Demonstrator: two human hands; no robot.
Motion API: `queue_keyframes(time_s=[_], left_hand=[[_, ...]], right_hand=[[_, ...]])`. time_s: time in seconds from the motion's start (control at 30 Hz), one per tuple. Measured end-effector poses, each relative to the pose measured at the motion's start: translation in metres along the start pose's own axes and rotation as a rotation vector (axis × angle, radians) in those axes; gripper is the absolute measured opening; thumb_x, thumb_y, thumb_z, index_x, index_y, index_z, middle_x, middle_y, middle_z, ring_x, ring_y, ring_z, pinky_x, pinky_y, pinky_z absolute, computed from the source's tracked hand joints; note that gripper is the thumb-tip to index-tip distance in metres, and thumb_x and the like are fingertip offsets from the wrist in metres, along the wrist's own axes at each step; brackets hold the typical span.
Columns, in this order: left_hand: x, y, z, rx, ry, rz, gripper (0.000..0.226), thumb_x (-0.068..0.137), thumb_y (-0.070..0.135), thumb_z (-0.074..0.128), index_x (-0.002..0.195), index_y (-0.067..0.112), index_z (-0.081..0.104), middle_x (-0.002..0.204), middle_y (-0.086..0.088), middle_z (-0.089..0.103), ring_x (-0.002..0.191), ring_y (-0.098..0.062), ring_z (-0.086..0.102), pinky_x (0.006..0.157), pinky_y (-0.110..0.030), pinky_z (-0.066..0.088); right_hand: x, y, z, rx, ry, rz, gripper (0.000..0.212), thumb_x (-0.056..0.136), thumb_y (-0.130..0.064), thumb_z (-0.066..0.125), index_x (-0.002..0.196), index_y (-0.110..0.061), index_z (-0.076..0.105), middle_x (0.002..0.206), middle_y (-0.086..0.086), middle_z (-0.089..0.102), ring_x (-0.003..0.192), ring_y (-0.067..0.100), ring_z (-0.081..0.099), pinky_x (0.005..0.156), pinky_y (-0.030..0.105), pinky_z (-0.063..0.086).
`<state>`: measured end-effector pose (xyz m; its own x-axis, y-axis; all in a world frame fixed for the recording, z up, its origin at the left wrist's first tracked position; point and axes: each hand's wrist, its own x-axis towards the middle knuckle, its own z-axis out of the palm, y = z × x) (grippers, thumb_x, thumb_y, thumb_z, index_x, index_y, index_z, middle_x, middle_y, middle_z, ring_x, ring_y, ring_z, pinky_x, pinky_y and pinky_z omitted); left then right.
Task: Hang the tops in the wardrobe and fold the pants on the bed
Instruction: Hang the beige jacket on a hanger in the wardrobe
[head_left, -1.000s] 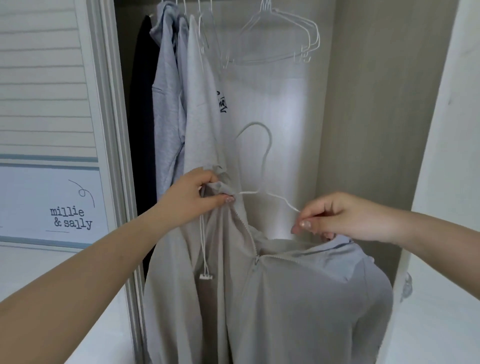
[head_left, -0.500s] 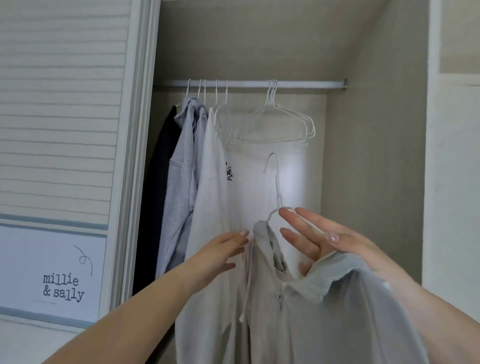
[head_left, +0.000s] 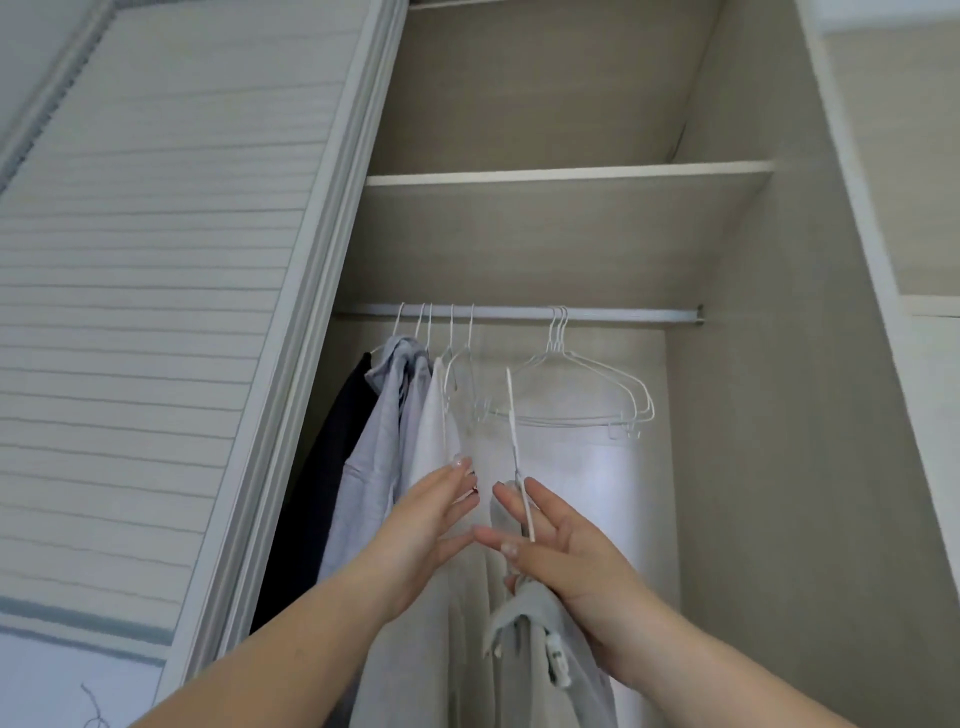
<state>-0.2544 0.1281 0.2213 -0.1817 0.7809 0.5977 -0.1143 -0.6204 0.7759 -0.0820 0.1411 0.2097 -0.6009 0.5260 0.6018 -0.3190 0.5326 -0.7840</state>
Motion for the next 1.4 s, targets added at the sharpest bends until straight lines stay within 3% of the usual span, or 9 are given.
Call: queue_keyframes(time_s=[0.13, 0.3, 0.47, 0.6, 0.7, 0.97, 1.13, 1.27, 1.4], left_hand=[[0.043, 0.013, -0.008, 0.115, 0.101, 0.132, 0.032, 0.09, 0.052, 0.052, 0.117, 0.036, 0.052, 0.129, 0.011, 0.055, 0.111, 0.001, 0.054, 0.082, -0.025, 0.047], [0.109, 0.03, -0.009, 0.372, 0.243, 0.321, 0.045, 0.097, 0.044, 0.044, 0.139, 0.028, 0.041, 0.141, 0.006, 0.047, 0.128, -0.01, 0.043, 0.109, -0.032, 0.032], [0.171, 0.038, -0.01, 0.672, 0.333, 0.379, 0.056, 0.097, 0.024, 0.05, 0.148, 0.017, 0.027, 0.151, -0.003, 0.035, 0.138, -0.019, 0.034, 0.102, -0.025, 0.028], [0.21, 0.034, -0.012, 0.897, 0.439, 0.415, 0.026, 0.094, 0.017, 0.051, 0.118, 0.008, 0.055, 0.12, -0.014, 0.06, 0.103, -0.025, 0.056, 0.078, -0.029, 0.04], [0.233, 0.03, -0.014, 1.013, 0.509, 0.402, 0.022, 0.094, 0.01, 0.047, 0.11, 0.002, 0.06, 0.111, -0.017, 0.06, 0.102, -0.03, 0.056, 0.079, -0.031, 0.042], [0.258, 0.006, 0.017, 0.795, 0.374, 0.321, 0.02, 0.095, 0.009, 0.05, 0.11, 0.004, 0.062, 0.109, -0.019, 0.066, 0.102, -0.034, 0.061, 0.079, -0.034, 0.046], [0.26, -0.014, 0.055, 0.676, 0.219, 0.312, 0.028, 0.095, 0.002, 0.048, 0.121, 0.005, 0.058, 0.114, -0.012, 0.066, 0.106, -0.025, 0.06, 0.084, -0.027, 0.043], [0.258, -0.023, 0.06, 0.479, 0.017, 0.281, 0.016, 0.096, 0.009, 0.05, 0.088, 0.021, 0.057, 0.097, -0.008, 0.058, 0.082, -0.012, 0.055, 0.075, -0.025, 0.044], [0.259, -0.027, 0.057, 0.162, -0.013, 0.209, 0.023, 0.099, 0.03, 0.044, 0.113, 0.017, 0.056, 0.107, -0.005, 0.064, 0.1, -0.017, 0.06, 0.072, -0.022, 0.047]], right_hand=[[0.032, 0.01, -0.003, -0.044, -0.024, -0.054, 0.074, 0.091, 0.003, 0.053, 0.149, -0.024, 0.016, 0.131, -0.022, 0.049, 0.106, 0.006, 0.065, 0.076, 0.014, 0.05], [0.073, 0.027, -0.016, -0.05, -0.057, -0.088, 0.073, 0.093, 0.005, 0.049, 0.15, -0.023, 0.014, 0.13, -0.021, 0.048, 0.104, 0.004, 0.065, 0.069, 0.013, 0.049], [0.112, 0.039, -0.036, -0.008, -0.07, -0.155, 0.072, 0.092, 0.003, 0.051, 0.15, -0.022, 0.016, 0.136, -0.016, 0.047, 0.102, 0.003, 0.066, 0.076, 0.018, 0.053], [0.132, 0.048, -0.052, 0.049, -0.089, -0.187, 0.073, 0.092, 0.001, 0.054, 0.15, -0.023, 0.016, 0.14, -0.013, 0.046, 0.101, 0.004, 0.067, 0.069, 0.018, 0.053], [0.142, 0.051, -0.063, 0.1, -0.101, -0.193, 0.073, 0.092, 0.001, 0.054, 0.15, -0.021, 0.016, 0.139, -0.012, 0.047, 0.1, 0.005, 0.067, 0.066, 0.017, 0.052], [0.154, 0.058, -0.09, 0.193, -0.146, -0.223, 0.068, 0.092, 0.002, 0.053, 0.147, -0.023, 0.023, 0.132, -0.016, 0.052, 0.102, 0.008, 0.067, 0.064, 0.019, 0.052], [0.154, 0.058, -0.106, 0.176, -0.12, -0.25, 0.047, 0.091, 0.001, 0.054, 0.108, -0.042, 0.047, 0.116, -0.026, 0.062, 0.105, 0.006, 0.065, 0.086, 0.026, 0.049], [0.153, 0.052, -0.118, 0.144, -0.092, -0.28, 0.056, 0.093, 0.003, 0.05, 0.131, -0.036, 0.036, 0.126, -0.021, 0.057, 0.102, 0.006, 0.067, 0.07, 0.02, 0.053], [0.156, 0.052, -0.115, 0.155, -0.115, -0.272, 0.066, 0.091, 0.003, 0.052, 0.147, -0.019, 0.026, 0.132, -0.015, 0.056, 0.103, 0.008, 0.066, 0.064, 0.019, 0.051]])
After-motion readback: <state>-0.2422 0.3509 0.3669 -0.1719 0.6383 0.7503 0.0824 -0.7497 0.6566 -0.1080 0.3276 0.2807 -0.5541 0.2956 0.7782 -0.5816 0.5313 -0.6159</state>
